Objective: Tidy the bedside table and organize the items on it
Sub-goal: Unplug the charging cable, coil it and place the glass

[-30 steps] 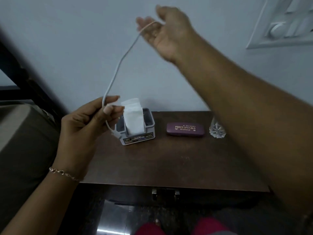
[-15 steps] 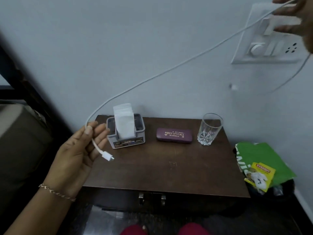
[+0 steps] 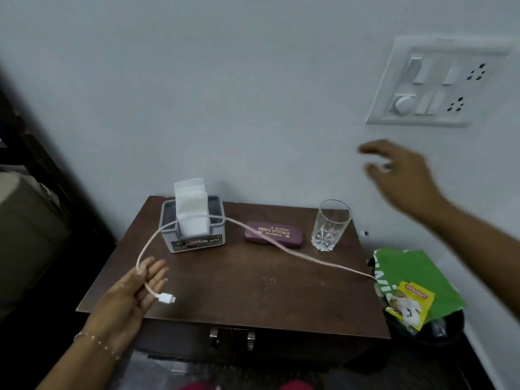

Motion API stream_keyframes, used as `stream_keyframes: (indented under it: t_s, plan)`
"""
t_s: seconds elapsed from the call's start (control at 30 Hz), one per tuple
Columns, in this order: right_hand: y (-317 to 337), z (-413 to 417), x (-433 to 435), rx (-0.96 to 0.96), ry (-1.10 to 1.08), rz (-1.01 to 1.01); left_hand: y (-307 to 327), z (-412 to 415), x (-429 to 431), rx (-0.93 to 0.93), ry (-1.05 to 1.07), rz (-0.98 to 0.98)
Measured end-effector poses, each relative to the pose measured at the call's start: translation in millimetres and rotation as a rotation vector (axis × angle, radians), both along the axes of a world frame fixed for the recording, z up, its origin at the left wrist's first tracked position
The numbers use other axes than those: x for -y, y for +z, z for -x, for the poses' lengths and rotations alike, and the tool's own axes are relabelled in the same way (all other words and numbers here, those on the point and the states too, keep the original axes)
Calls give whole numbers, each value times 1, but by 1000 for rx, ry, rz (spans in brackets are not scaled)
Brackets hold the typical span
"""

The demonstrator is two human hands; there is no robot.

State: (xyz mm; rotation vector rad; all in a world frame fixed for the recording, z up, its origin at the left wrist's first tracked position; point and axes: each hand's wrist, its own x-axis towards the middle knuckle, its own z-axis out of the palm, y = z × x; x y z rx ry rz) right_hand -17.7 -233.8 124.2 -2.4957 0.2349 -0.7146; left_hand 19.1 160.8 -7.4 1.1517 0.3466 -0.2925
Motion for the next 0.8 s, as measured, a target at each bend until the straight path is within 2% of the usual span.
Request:
stream_keyframes:
  t_s: [0.1, 0.3, 0.37, 0.47, 0.5, 0.53, 0.6, 0.63, 0.67, 0.73, 0.8]
  plan:
    - [-49, 3, -63, 15, 94, -153, 14, 0, 22, 48, -48, 3]
    - [-96, 12, -173, -186, 471, -103, 51, 16, 48, 287, -325, -158]
    - [-102, 11, -182, -199, 452, -133, 67, 20, 51, 335, -378, -174]
    - [-105, 11, -177, -132, 283, -70, 80, 18, 44, 385, -414, -194]
    - [-105, 12, -173, -133, 254, -156, 85, 17, 41, 392, -435, -215]
    - [-100, 14, -170, -186, 278, -439, 86, 16, 38, 403, -468, -244]
    - [-84, 20, -169, -252, 474, -1255, 88, 16, 35, 403, -526, -294]
    - [-77, 22, -166, -213, 539, -1578, 88, 17, 35, 391, -540, -304]
    - [-69, 24, -162, -120, 563, -1810, 87, 16, 33, 388, -555, -309]
    - [-55, 28, -149, 101, 512, -2070, 84, 15, 28, 366, -577, -319]
    - [-48, 27, -131, 247, 294, -2158, 75, 10, 21, 313, -591, -295]
